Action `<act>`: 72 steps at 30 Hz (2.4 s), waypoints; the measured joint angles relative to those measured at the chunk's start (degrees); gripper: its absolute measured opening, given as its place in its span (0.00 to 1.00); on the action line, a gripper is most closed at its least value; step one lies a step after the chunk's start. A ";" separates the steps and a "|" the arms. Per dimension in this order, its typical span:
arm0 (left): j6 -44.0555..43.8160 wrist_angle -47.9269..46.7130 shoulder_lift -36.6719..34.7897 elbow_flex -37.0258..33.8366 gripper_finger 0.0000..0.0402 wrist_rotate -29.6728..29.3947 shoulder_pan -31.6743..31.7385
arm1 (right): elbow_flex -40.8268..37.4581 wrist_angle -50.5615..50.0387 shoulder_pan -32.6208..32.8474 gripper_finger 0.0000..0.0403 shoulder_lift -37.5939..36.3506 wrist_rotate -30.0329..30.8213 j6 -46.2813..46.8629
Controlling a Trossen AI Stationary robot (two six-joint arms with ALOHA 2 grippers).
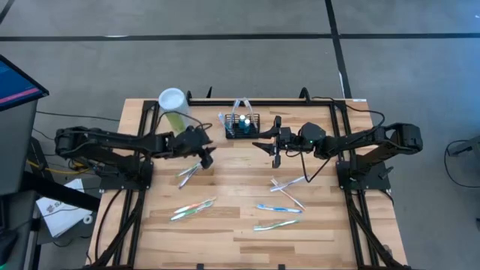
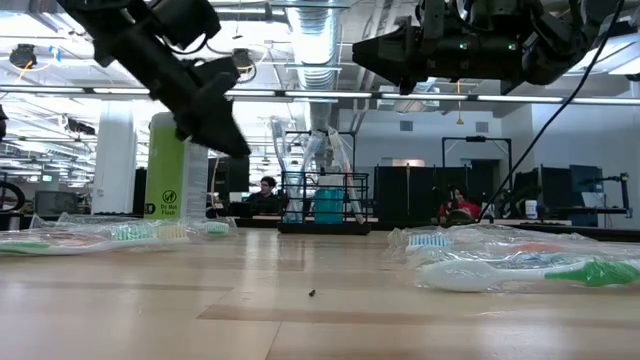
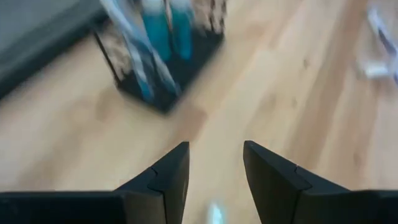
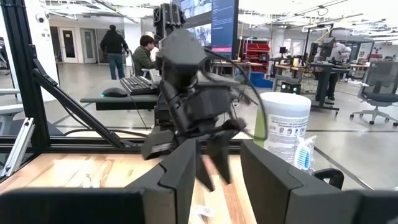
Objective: Pick & Place toothbrushing station
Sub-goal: Put the green toothbrush into the black wire organizer
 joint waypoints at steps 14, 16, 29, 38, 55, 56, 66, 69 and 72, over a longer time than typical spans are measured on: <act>-5.37 -10.24 8.09 0.00 0.36 3.04 -4.25 | 0.00 0.00 0.07 0.29 0.00 0.00 0.02; -5.42 -10.37 10.00 0.02 0.36 3.55 -4.34 | 0.00 0.00 0.07 0.29 0.00 0.00 0.02; -5.22 -10.61 13.22 0.00 0.36 3.52 -4.29 | 0.00 -0.20 0.37 0.29 0.00 -0.02 0.02; -2.57 -10.93 10.96 0.02 0.36 3.20 -4.29 | 0.00 -0.19 0.39 0.29 0.00 -0.01 0.02; 0.24 -11.55 13.25 0.02 0.22 2.08 -4.16 | 0.00 -0.17 0.39 0.29 0.00 0.00 0.02; 0.26 -11.57 13.25 0.02 0.20 1.98 -4.16 | 0.00 -0.19 0.39 0.29 0.00 0.00 0.02; 0.00 -11.49 13.19 0.02 0.01 1.79 -4.16 | 0.00 -0.18 0.39 0.29 0.00 0.00 0.02; 0.00 -11.54 12.55 0.02 0.00 1.25 -4.16 | 0.00 -0.17 0.39 0.29 0.00 0.00 0.02; 0.00 -11.42 10.63 0.02 0.00 1.25 -4.16 | 0.00 -0.17 0.39 0.29 0.00 0.00 0.02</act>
